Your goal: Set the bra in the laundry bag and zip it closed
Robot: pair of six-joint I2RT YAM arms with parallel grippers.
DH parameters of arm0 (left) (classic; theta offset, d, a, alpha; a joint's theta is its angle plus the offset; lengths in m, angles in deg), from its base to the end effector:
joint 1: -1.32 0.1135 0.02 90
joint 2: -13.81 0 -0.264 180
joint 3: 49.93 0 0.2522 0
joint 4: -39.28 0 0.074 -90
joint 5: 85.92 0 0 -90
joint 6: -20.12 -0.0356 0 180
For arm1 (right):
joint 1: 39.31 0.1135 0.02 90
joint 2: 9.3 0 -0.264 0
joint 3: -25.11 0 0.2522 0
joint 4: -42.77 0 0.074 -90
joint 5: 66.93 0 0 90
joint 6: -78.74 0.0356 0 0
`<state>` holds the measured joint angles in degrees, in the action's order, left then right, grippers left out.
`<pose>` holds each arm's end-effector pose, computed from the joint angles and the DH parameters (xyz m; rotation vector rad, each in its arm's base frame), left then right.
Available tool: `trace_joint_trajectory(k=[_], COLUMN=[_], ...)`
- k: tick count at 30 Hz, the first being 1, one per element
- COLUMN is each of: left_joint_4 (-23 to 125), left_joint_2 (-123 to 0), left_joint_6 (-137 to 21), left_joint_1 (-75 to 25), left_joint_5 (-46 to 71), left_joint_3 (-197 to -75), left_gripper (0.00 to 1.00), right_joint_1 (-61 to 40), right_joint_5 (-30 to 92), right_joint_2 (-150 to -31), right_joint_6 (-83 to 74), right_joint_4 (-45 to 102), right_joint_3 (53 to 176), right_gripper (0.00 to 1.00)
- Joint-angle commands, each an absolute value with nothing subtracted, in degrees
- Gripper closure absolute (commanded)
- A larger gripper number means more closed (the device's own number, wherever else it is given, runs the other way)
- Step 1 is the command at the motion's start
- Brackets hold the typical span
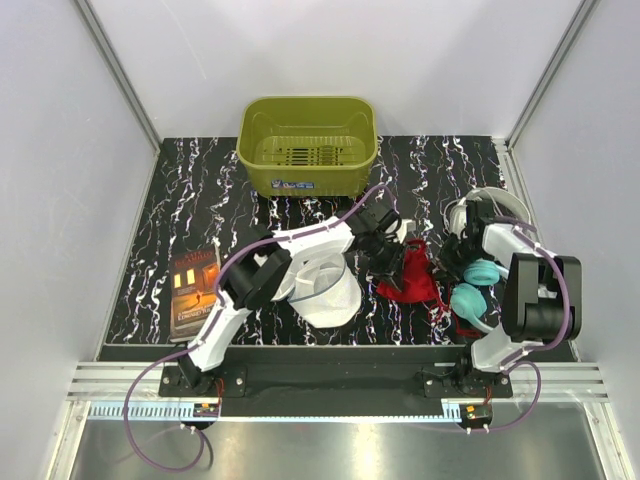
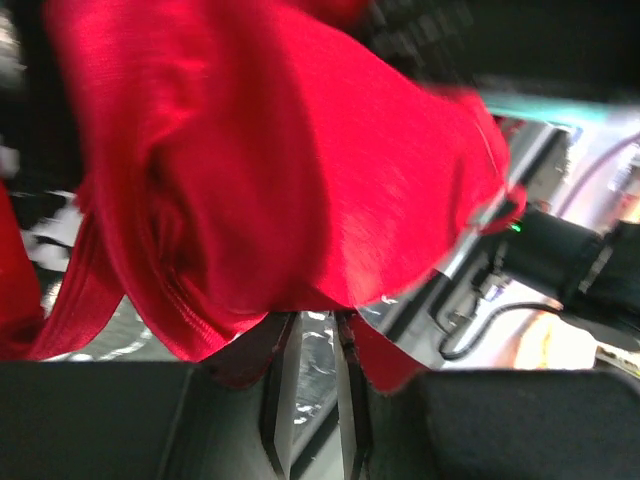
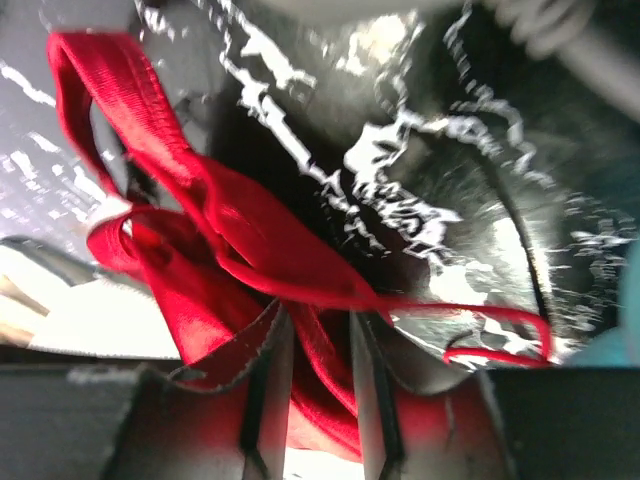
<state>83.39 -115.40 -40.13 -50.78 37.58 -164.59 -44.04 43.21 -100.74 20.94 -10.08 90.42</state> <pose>0.2824 -0.3947 0.1661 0.7944 2.7702 -1.1807 0.2737 -0.0103 0.1609 0.8965 2.8462 0.5830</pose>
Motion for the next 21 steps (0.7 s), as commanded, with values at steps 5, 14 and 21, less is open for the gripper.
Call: trace_joint_trajectory(k=[5,14,21], left_joint_4=[87.0,92.1,94.4], left_joint_2=[-112.5,-104.1,-103.0], left_joint_6=[-46.8,-50.9,-51.6], left_joint_1=[-47.8,-47.7,-47.7], left_joint_5=[31.7,29.4,30.3], left_joint_3=[-165.5,-164.8,-168.4], left_gripper=[0.71,0.57,0.57], right_joint_1=[-41.6,-40.7,-40.8], right_joint_5=[58.3,50.6,43.6], right_joint_2=[-92.0,-90.1,-86.0], right_joint_6=[30.0,20.7,17.3], right_joint_4=[-11.0,-21.2,-28.5], right_joint_3=[82.1,88.4,91.2], right_gripper=[0.66,0.32,0.07])
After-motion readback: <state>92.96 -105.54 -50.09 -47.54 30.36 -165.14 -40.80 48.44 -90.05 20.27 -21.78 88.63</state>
